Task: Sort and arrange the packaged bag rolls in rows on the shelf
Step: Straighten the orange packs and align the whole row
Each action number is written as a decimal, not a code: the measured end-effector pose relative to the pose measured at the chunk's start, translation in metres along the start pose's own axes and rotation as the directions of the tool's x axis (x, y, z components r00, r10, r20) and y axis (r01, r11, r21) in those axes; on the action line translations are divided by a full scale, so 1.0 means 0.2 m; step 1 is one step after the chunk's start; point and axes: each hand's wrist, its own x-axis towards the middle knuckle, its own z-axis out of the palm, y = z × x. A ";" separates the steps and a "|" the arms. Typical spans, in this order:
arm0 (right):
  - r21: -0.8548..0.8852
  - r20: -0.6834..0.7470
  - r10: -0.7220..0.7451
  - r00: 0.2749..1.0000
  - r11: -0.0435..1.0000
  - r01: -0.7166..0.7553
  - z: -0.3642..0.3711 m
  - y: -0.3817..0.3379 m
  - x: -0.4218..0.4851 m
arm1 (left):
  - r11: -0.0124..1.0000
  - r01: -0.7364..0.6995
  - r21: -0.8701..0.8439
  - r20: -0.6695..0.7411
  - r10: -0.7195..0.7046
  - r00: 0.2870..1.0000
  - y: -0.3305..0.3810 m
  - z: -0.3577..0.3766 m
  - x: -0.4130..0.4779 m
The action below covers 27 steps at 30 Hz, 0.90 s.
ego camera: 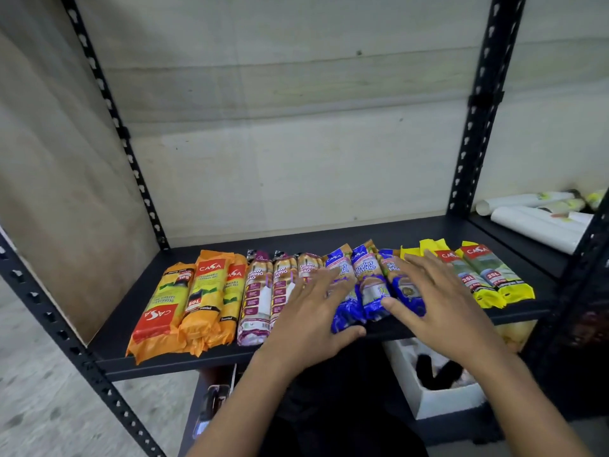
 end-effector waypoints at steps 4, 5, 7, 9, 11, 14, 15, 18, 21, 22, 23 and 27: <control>-0.107 0.234 0.019 0.972 0.994 0.007 0.07 0.17 -0.05 | 0.997 -0.075 0.028 0.142 0.070 0.987 0.07 0.08 0.17; -0.118 0.249 0.007 0.968 0.993 0.023 0.09 0.18 -0.07 | 0.995 -0.085 0.049 0.167 0.075 0.983 0.08 0.09 0.20; -0.140 0.211 -0.009 0.978 0.989 0.039 0.13 0.19 -0.07 | 0.991 -0.105 0.086 0.180 0.088 0.980 0.09 0.13 0.23; -0.154 0.144 -0.017 0.989 0.987 0.040 0.15 0.19 -0.07 | 0.983 -0.130 0.130 0.170 0.107 0.980 0.10 0.15 0.24; -0.158 0.109 -0.024 0.994 0.987 0.041 0.17 0.17 -0.06 | 0.977 -0.135 0.163 0.144 0.112 0.983 0.10 0.15 0.24; -0.169 0.110 -0.019 0.994 0.985 0.038 0.19 0.16 -0.05 | 0.978 -0.130 0.163 0.125 0.110 0.986 0.12 0.14 0.25; -0.175 0.105 -0.016 0.994 0.984 0.034 0.19 0.16 -0.05 | 0.979 -0.132 0.156 0.125 0.113 0.986 0.13 0.14 0.25; -0.194 0.097 -0.002 0.995 0.981 0.020 0.19 0.15 -0.06 | 0.982 -0.124 0.143 0.137 0.104 0.985 0.14 0.14 0.25; -0.191 0.092 -0.004 0.996 0.981 0.022 0.20 0.16 -0.06 | 0.983 -0.125 0.136 0.119 0.109 0.987 0.13 0.16 0.24; -0.193 0.089 -0.006 0.996 0.981 0.024 0.20 0.16 -0.06 | 0.984 -0.119 0.135 0.121 0.103 0.987 0.13 0.16 0.24; -0.180 0.091 -0.004 0.996 0.983 0.021 0.20 0.17 -0.06 | 0.986 -0.115 0.119 0.111 0.102 0.989 0.12 0.17 0.24; -0.162 0.076 0.012 0.997 0.987 0.000 0.18 0.15 -0.06 | 0.993 -0.102 0.066 0.111 0.095 0.989 0.12 0.14 0.21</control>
